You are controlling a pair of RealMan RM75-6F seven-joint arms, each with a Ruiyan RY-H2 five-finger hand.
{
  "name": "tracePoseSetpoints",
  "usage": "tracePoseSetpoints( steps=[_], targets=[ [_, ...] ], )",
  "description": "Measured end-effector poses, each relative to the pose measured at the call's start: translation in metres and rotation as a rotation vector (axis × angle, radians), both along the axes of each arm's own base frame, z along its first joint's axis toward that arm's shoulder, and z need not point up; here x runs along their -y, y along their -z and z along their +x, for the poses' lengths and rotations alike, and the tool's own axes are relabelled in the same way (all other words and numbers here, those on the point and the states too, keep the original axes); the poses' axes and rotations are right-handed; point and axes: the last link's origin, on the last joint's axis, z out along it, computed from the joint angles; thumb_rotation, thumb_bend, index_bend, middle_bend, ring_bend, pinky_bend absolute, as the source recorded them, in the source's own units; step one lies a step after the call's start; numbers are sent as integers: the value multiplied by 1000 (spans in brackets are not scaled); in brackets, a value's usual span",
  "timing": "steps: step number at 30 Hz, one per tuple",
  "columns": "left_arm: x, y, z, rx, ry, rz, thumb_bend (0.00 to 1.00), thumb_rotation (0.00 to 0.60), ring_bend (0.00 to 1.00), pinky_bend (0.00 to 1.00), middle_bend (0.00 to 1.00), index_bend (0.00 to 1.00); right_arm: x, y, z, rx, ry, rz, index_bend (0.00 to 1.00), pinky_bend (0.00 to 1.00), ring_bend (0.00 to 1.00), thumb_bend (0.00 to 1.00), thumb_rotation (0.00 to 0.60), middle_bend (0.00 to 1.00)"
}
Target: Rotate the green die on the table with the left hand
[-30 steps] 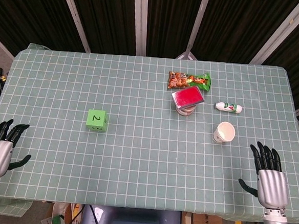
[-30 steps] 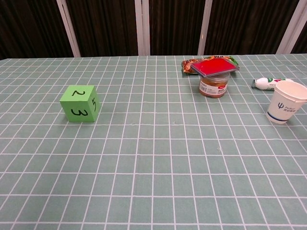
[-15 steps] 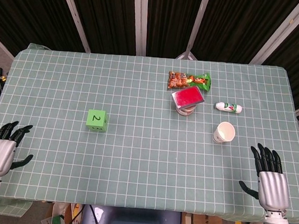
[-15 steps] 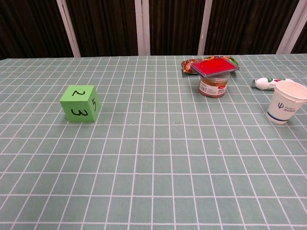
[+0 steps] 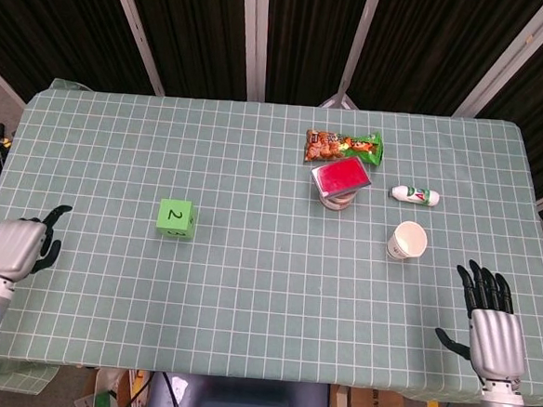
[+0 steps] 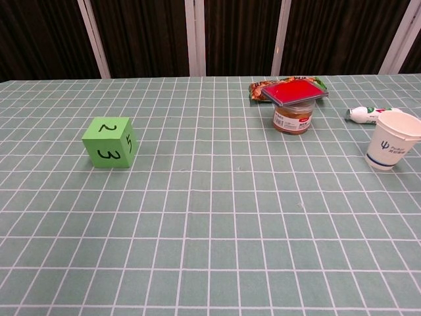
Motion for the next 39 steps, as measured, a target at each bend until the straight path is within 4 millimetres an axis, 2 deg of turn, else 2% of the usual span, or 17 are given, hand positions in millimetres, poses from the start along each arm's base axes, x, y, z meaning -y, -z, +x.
tracePoseSetpoints(
  steps=[4,7,21,28,34,39],
  targets=[
    [-24,1,8,-21,-64,-72,853,600,628,601,849,191,1,2,-2,-12,13,9,66,0,33,45,600,0],
    [-36,3,20,-36,-79,-121,869,600,632,601,852,190,1,4,-3,-24,25,17,66,0,33,45,600,0],
    [-60,17,64,-100,-175,-295,878,600,632,601,852,190,1,0,-2,-37,30,-5,66,0,33,45,600,0],
    [-66,42,90,-113,-165,-350,878,600,632,604,852,205,1,-2,-3,-32,37,-13,66,0,33,45,600,0],
    [-66,68,96,-90,-153,-380,878,600,632,604,852,205,1,-6,-4,-22,43,-27,66,0,33,45,600,0],
    [-68,81,99,-78,-143,-377,878,600,632,604,852,205,1,-7,-5,-19,48,-33,66,0,34,45,600,0]
  ],
)
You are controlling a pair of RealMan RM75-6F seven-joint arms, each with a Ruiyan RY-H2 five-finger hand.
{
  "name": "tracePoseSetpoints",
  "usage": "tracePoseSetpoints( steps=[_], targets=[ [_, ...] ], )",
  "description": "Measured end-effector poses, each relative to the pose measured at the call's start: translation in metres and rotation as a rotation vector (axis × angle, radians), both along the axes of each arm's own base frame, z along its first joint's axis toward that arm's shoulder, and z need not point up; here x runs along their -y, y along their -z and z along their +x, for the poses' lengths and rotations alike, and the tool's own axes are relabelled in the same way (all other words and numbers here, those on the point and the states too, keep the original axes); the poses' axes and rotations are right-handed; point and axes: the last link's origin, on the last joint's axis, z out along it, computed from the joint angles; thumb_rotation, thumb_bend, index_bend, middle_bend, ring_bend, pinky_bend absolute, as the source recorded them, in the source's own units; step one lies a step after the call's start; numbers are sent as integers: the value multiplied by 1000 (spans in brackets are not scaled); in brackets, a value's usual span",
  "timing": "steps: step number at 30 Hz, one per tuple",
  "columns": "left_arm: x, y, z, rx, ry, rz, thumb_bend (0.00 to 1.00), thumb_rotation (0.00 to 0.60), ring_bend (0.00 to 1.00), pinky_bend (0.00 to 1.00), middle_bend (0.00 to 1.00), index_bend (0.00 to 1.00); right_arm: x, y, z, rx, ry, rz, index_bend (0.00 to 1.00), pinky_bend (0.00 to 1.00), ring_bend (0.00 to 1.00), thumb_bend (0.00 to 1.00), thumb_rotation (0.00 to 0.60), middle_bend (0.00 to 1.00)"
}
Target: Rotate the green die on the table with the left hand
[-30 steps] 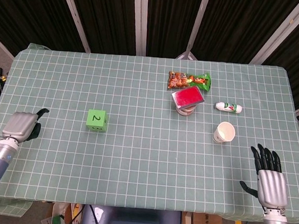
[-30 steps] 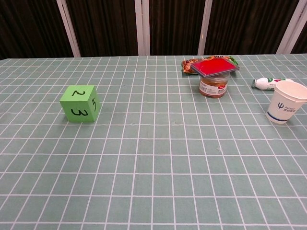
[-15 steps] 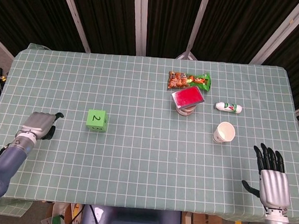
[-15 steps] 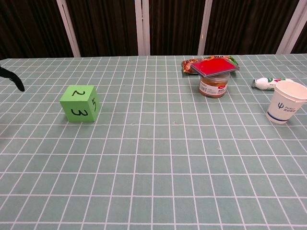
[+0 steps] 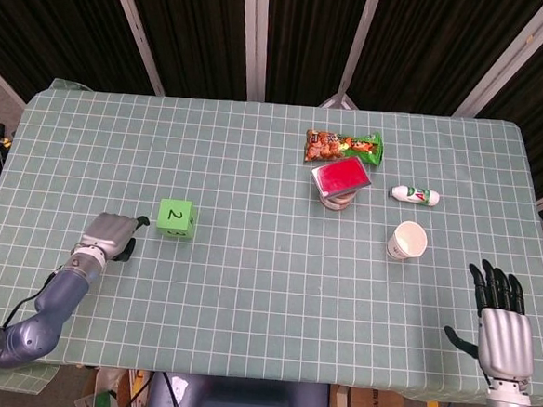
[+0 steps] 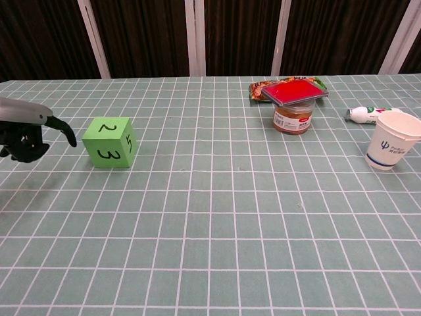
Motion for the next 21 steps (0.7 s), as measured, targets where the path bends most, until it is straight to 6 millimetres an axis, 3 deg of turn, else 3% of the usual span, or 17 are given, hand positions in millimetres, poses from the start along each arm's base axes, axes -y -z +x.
tracePoseSetpoints(
  steps=[21],
  targets=[
    [10,12,19,39,51,-16,876,600,632,604,852,205,0,-3,-1,14,14,-13,66,0,33,45,600,0]
  ],
)
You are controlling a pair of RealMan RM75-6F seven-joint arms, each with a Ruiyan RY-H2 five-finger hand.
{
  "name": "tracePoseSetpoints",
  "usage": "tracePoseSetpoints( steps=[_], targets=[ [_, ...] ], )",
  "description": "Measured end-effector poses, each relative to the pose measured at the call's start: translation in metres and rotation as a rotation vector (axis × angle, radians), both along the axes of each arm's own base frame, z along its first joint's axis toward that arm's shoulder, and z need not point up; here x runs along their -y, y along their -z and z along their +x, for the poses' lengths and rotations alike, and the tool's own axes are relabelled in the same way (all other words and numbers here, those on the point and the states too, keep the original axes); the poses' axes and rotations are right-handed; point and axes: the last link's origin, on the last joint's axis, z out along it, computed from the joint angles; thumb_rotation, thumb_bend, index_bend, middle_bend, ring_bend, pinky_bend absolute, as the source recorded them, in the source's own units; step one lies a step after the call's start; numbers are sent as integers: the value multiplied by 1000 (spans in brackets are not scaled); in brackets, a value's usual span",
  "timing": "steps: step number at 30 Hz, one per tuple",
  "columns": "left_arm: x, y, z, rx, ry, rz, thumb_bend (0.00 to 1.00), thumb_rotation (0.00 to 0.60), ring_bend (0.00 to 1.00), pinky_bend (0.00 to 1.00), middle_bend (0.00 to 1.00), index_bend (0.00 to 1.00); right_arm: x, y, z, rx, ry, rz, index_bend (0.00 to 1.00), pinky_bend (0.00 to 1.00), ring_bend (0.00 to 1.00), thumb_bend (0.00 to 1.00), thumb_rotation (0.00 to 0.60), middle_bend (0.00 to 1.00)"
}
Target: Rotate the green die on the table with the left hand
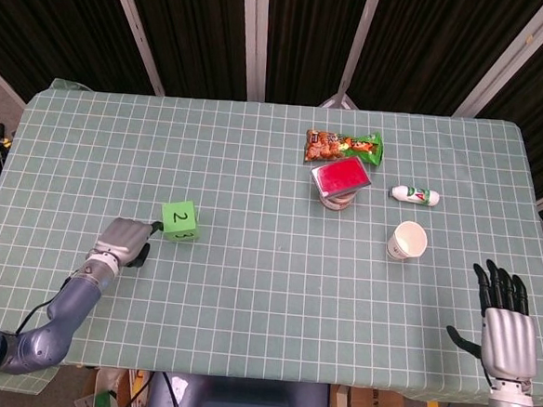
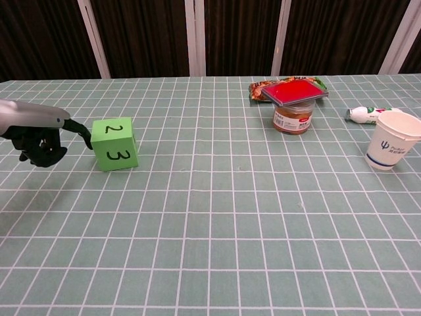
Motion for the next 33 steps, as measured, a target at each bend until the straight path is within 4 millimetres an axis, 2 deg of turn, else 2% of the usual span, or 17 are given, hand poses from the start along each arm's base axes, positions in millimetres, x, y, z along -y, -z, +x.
tracePoseSetpoints(
  steps=[33],
  targets=[
    [18,23,46,-53,106,-54,874,600,632,604,852,206,0,-6,-4,20,43,-3,65,0,33,45,600,0]
  ],
)
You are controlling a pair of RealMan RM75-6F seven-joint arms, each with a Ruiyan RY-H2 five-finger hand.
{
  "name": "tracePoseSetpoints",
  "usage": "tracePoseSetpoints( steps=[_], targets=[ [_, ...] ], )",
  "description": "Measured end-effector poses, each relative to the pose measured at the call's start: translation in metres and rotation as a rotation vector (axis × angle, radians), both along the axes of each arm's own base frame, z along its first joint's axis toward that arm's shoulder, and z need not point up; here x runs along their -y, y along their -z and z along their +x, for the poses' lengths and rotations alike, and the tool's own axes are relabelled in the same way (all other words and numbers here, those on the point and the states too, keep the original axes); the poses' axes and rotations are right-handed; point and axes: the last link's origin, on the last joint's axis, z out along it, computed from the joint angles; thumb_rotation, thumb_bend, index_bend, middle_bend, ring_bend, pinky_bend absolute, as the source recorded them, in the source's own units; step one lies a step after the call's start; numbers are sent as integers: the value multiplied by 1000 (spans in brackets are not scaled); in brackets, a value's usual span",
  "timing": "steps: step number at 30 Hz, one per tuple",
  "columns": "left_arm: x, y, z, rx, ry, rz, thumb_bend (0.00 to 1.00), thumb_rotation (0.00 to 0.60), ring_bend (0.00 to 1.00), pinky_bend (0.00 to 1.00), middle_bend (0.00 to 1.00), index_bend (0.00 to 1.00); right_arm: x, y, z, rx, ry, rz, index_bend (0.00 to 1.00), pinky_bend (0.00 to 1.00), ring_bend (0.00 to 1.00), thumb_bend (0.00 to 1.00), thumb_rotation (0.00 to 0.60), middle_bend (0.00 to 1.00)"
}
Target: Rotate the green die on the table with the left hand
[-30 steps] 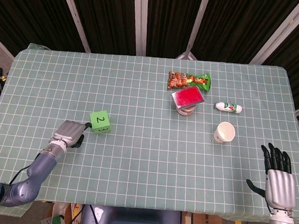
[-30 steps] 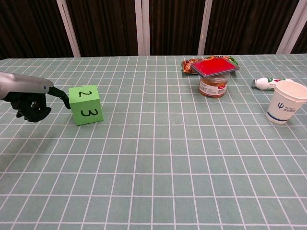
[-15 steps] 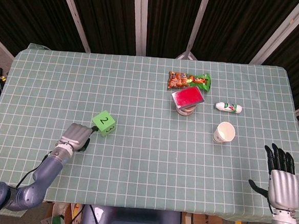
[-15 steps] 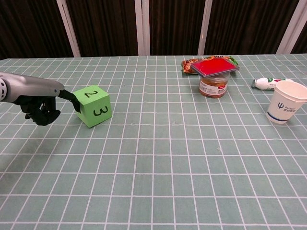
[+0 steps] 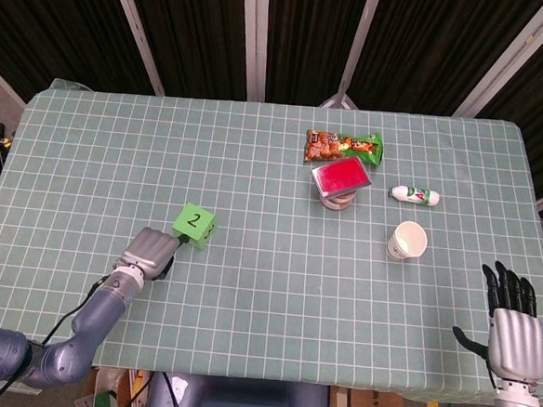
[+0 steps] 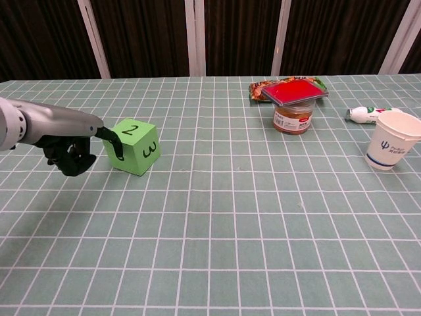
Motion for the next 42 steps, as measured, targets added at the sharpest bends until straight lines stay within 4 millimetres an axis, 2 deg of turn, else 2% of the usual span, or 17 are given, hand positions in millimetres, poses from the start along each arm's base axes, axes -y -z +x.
tracePoseSetpoints(
  steps=[26,31,42],
  targets=[
    [-7,36,48,-52,114,47,869,600,629,604,847,206,2,1,-2,-2,16,11,65,0,33,45,600,0],
    [-11,40,54,-71,129,69,828,600,583,587,794,219,2,2,-2,-2,20,18,65,0,34,46,600,0],
    [-19,44,58,-74,133,96,824,600,583,587,790,220,4,4,-4,-10,30,26,65,0,33,45,600,0]
  ],
)
